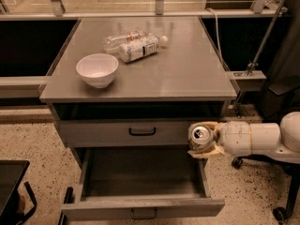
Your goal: Place 7up can into middle drawer
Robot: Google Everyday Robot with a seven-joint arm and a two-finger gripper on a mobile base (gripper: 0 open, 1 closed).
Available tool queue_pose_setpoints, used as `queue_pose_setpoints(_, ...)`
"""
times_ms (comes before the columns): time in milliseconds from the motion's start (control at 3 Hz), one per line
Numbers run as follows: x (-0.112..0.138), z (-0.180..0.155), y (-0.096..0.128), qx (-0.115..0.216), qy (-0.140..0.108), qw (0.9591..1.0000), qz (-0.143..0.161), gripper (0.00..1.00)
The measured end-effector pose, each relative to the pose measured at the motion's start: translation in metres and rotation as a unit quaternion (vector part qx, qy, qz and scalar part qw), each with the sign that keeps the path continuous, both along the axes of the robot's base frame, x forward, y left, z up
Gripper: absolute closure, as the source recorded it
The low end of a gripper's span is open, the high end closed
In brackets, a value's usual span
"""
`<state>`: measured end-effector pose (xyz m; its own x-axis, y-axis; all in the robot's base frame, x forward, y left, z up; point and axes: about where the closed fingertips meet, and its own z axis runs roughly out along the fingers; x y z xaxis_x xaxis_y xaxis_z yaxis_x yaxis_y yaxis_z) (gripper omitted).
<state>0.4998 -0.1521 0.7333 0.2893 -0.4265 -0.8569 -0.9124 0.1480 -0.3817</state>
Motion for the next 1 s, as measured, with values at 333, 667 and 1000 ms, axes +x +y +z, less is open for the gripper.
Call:
queue_pose_setpoints(333,-0.005,-0.019,0.002,0.011,0.015,0.9998,0.01,1.0)
queue_pose_setpoints(667,-0.022,-0.064,0.013,0.047,0.034,0.9982,0.012,1.0)
queue_pose_setpoints(1000,-0.041,-0.11,0.039,0.078,0.038,0.9962,0.005,1.0)
